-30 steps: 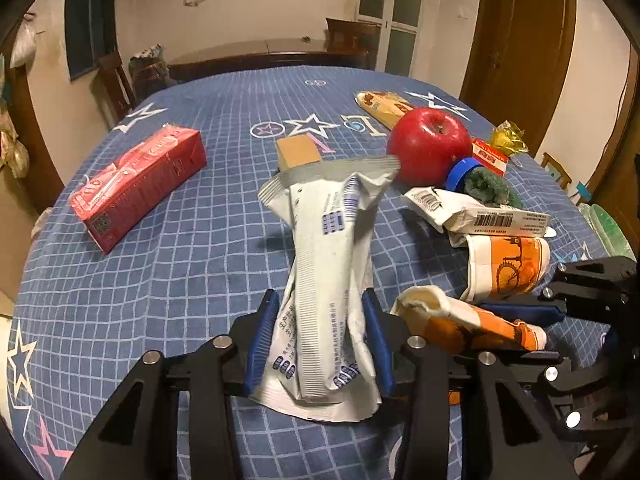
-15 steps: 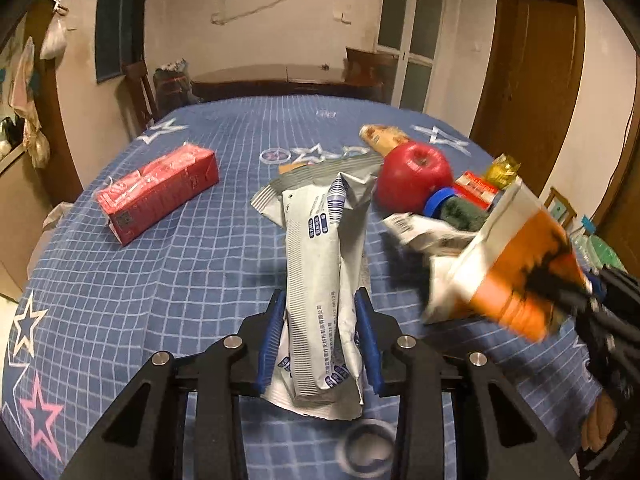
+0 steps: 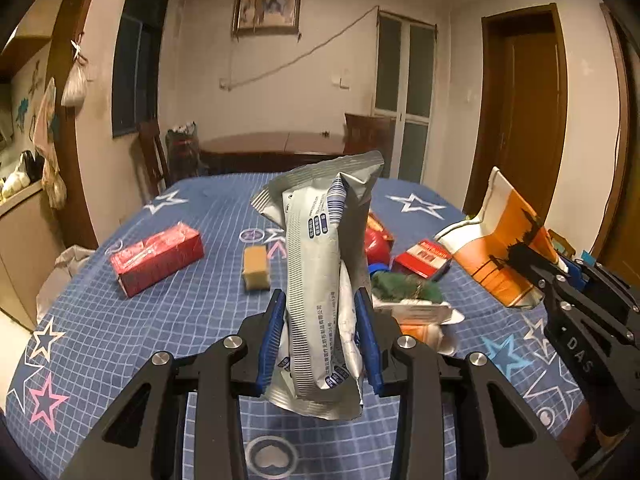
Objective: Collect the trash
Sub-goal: 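Carry the white packet and orange-white wrapper over the green bin with both tools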
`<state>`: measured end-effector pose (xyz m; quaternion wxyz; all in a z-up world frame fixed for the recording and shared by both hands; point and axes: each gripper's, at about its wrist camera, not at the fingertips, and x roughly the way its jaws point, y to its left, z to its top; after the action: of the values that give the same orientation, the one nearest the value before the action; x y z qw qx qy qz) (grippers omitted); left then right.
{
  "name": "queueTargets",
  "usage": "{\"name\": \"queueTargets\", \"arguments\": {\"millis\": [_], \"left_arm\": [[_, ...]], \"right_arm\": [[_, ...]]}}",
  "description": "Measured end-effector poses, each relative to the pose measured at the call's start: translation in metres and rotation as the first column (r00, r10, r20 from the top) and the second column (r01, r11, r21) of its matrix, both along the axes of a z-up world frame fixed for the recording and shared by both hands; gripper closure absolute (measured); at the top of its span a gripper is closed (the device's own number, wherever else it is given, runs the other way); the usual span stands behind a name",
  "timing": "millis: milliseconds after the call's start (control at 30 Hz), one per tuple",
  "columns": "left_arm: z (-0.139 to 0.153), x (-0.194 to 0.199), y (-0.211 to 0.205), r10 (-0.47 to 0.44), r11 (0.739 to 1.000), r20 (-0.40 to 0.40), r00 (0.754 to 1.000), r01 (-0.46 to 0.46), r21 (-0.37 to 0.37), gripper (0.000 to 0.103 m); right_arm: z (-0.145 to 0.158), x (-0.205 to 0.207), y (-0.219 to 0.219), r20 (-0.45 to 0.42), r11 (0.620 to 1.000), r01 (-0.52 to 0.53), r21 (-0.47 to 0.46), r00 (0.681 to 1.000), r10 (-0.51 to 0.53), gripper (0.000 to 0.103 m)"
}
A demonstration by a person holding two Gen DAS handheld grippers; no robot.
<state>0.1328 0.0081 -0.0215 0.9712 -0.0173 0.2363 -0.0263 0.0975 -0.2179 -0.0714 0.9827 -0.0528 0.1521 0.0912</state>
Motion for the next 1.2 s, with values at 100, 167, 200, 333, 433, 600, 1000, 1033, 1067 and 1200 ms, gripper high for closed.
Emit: {"name": "queueTargets", "arguments": {"millis": [100,167,200,333,433,600,1000,1033,1067,1200], "left_arm": [[0.003,-0.002,-0.009,-0.011,1.000,0.007,1.000,0.011,0.002,0.066],[0.004,-0.002,-0.011,-0.015,1.000,0.007,1.000,0.015,0.001,0.066],[0.005,-0.002,-0.013,-0.017,1.000,0.007,1.000,0.017,0.001,0.066],[0.009,-0.007,-0.017,-0.022,1.000,0.015,1.000,0.022,0.000,0.066],[0.012,-0.008,-0.018,-0.024,1.000,0.019,1.000,0.024,-0.002,0.066],[0.011,-0.003,-0.014,-0.028,1.000,0.016,0.999,0.028,-0.009,0.066],[0.031,0.015,-0.054,-0.127,0.991,0.034,0.991,0.128,-0.025,0.066],[0.034,0.017,-0.061,-0.141,0.990,0.034,0.989,0.142,-0.025,0.066],[0.036,0.019,-0.068,-0.156,0.987,0.034,0.987,0.157,-0.026,0.066],[0.044,0.028,-0.099,-0.207,0.978,0.035,0.978,0.208,-0.028,0.066]], "right_arm": [[0.001,-0.001,-0.006,0.000,1.000,0.006,0.004,1.000,-0.006,0.086],[0.002,-0.003,-0.008,0.002,1.000,0.007,0.004,1.000,-0.007,0.087],[0.002,-0.003,-0.007,0.002,1.000,0.008,0.004,1.000,-0.008,0.087],[0.003,-0.005,-0.010,0.004,1.000,0.008,0.005,1.000,-0.008,0.086],[0.003,-0.007,-0.008,0.003,1.000,0.009,0.004,1.000,-0.009,0.086],[0.004,-0.007,-0.009,0.004,1.000,0.009,0.005,1.000,-0.009,0.087],[0.030,-0.012,-0.050,0.021,0.997,0.079,0.007,0.997,-0.080,0.086],[0.032,-0.011,-0.054,0.019,0.996,0.085,0.007,0.996,-0.085,0.087],[0.035,-0.012,-0.063,0.019,0.995,0.098,0.007,0.995,-0.098,0.086],[0.045,-0.012,-0.088,0.026,0.990,0.142,0.004,0.989,-0.142,0.086]]}}
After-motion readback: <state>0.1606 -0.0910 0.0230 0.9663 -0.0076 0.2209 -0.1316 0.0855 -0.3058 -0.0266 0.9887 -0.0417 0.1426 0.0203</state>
